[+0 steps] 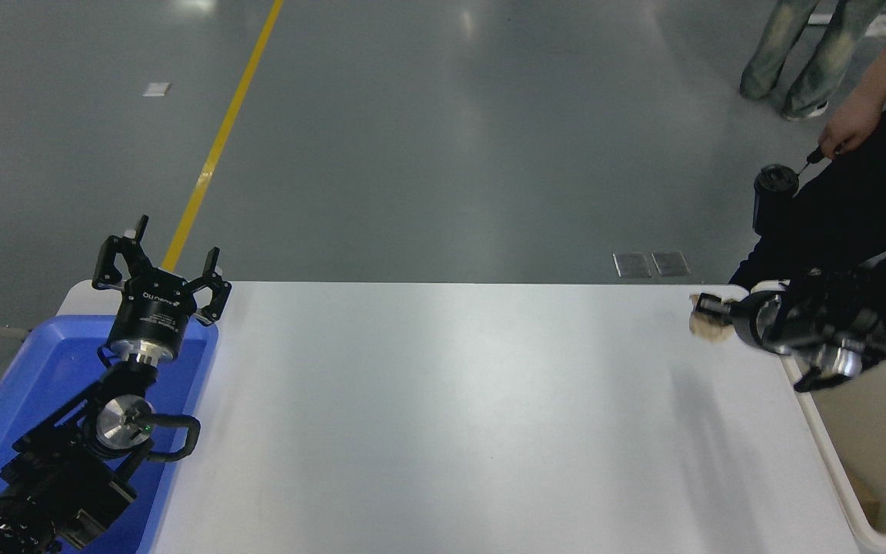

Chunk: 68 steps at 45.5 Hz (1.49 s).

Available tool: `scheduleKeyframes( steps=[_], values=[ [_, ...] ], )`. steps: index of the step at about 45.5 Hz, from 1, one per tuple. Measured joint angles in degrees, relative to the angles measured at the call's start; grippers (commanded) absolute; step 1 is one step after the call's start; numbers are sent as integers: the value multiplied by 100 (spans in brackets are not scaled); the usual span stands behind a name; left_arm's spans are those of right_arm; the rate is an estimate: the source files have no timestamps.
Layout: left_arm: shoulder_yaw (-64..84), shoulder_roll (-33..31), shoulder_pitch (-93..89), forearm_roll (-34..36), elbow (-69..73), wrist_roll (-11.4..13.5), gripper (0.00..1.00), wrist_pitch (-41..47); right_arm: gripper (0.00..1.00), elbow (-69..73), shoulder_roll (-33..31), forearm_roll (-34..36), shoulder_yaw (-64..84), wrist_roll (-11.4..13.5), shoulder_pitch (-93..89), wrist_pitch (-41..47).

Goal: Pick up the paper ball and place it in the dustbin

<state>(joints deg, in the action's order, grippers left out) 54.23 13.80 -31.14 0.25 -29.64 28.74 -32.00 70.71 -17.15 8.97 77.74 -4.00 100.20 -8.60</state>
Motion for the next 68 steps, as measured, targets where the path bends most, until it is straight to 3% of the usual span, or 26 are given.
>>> scheduleKeyframes(
  steps=[6,21,34,54,68],
  values=[
    [0,0,2,1,2,0,98,0,0,142,-60,-50,149,-3,517,503],
    [0,0,1,0,1,0,98,1,0,349,-139,-104,389,-9,2094,2897],
    [0,0,1,2,1,0,98,1,0,430,-158,-115,468,-7,2943,4059],
    [0,0,3,0,1,0,98,1,0,450,-170,-160,537,6,3202,4456],
    [0,-1,3,0,2,0,98,2,0,-275,-652,-327,729,11,2397,4173]
  ],
)
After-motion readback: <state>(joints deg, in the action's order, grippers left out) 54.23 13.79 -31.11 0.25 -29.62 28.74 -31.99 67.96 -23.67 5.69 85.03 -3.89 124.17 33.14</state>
